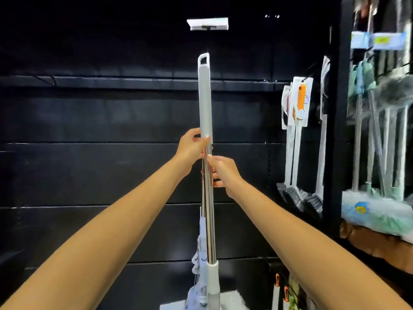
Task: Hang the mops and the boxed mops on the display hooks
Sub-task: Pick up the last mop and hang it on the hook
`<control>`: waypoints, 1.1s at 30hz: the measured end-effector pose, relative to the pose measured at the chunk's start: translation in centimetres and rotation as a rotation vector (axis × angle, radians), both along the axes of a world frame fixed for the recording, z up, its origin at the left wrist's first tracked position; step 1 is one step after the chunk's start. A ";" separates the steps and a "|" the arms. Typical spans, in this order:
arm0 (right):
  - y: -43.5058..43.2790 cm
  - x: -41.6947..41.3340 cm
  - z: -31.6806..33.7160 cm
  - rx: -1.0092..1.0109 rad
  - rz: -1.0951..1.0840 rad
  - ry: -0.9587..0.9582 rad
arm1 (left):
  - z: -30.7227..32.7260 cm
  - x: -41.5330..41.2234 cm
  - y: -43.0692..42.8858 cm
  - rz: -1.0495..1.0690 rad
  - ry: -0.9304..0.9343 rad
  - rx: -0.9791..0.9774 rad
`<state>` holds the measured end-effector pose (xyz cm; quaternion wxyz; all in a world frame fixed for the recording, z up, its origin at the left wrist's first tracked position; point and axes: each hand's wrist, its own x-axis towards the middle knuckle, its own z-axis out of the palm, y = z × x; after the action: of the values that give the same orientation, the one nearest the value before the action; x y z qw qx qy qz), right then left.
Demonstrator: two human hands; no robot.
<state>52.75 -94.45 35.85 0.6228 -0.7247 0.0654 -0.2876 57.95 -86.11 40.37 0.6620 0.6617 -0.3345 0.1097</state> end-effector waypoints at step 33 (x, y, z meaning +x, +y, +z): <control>-5.1 13.2 3.9 0.000 -0.124 -0.021 | 3.9 14.9 -6.8 -0.059 -0.025 -0.047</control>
<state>65.93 -99.52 39.76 0.6045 -0.7161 0.1036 -0.3331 72.89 -92.94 44.25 0.6762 0.6343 -0.3593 0.1061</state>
